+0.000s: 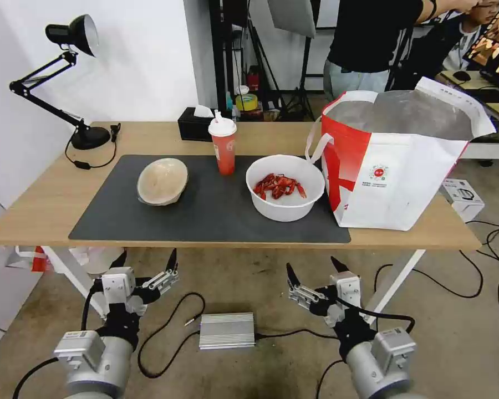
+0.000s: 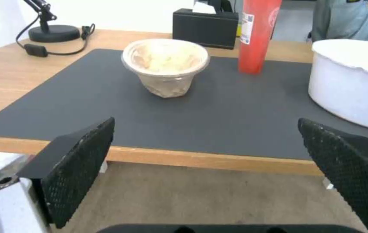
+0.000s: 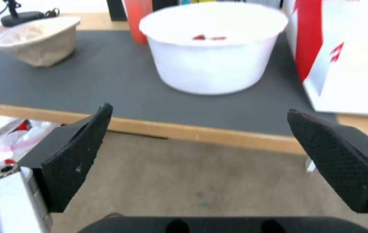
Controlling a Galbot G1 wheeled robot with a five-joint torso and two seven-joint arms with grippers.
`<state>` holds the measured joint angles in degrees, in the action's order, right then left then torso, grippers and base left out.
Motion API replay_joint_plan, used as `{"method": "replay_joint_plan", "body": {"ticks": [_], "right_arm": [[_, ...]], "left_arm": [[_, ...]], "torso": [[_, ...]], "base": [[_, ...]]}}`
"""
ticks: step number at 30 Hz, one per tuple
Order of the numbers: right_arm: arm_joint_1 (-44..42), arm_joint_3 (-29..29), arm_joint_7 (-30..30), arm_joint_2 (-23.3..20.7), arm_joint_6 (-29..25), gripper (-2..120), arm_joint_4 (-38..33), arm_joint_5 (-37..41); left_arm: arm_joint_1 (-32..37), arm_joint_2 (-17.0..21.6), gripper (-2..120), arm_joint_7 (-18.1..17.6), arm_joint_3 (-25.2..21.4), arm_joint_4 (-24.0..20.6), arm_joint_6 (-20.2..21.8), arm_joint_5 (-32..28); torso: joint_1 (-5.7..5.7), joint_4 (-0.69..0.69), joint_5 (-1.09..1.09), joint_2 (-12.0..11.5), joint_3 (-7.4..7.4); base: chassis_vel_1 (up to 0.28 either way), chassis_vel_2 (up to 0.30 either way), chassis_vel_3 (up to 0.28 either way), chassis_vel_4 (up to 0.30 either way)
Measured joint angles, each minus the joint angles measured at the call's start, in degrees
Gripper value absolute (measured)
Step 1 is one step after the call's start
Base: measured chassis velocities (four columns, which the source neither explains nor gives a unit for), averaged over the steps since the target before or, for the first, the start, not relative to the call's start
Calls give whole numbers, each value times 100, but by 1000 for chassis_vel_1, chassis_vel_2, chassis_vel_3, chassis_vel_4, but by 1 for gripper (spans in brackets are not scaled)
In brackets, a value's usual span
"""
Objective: Pick up the trash from the table and place it into the takeout bag.
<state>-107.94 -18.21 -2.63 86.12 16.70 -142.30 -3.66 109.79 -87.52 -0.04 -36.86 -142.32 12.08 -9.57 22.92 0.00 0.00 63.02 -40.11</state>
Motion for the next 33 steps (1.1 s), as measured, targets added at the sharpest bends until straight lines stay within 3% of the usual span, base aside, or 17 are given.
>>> {"method": "replay_joint_plan", "body": {"ticks": [33], "right_arm": [[335,-290,-434,-266,-514,100,39,-56]], "left_arm": [[-24,-86,100,-33,13,16,0,49]], "torso": [[0,0,0,0,0]], "base": [[0,0,0,0]]}}
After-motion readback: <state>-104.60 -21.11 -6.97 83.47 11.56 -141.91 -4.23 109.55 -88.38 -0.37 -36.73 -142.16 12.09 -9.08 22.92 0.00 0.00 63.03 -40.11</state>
